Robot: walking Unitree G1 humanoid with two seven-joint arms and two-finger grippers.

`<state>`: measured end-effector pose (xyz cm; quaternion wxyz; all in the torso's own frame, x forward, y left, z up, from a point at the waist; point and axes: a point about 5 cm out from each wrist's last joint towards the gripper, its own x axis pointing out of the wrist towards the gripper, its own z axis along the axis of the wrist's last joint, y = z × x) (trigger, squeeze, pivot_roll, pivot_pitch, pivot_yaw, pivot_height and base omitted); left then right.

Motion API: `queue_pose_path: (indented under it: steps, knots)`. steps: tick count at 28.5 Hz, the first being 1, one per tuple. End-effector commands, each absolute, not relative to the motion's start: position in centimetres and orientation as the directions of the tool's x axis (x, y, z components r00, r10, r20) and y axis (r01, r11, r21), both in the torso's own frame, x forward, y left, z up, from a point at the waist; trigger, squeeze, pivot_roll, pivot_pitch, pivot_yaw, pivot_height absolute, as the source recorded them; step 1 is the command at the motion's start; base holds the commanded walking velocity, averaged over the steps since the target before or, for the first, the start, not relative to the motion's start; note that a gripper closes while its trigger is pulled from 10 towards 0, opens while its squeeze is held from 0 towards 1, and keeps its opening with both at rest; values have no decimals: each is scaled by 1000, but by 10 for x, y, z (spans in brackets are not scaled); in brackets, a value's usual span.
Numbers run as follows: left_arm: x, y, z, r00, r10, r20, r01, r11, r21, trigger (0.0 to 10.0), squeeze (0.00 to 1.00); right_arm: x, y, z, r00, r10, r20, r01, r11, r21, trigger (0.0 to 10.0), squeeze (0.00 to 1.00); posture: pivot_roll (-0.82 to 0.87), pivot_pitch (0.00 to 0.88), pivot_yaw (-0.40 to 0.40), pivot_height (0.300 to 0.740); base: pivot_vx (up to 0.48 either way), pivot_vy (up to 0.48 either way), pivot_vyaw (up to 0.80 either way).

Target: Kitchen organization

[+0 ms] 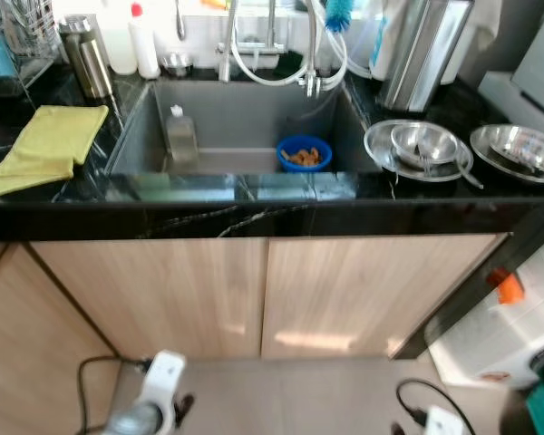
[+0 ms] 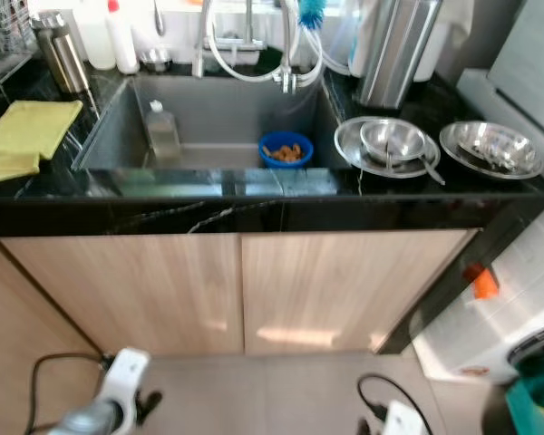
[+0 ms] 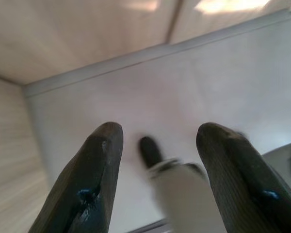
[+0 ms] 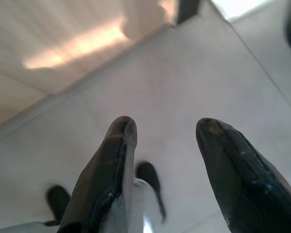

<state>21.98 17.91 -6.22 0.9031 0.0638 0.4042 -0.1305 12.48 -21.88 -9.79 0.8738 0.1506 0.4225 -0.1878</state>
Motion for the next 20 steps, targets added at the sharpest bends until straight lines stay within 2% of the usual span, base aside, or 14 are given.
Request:
queue_pose_path:
  steps: [1,13,20]
  knots:
    - [217,189,-63,630,-161,-760,287,957,35,10000,0,132,-215,-96,587,-195,-786,456,882,122,10000,0,103,75,-91,740,259,0,0]
    - [218,189,-62,630,-164,-760,288,957,32,10000,0,132,-216,-96,586,-193,-787,447,887,114,10000,0,100,84,-91,740,259,0,0]
    - [218,188,-62,628,-167,-760,290,957,30,10000,0,133,-216,-96,588,-186,-787,434,894,113,10000,0,99,91,-93,740,258,0,597]
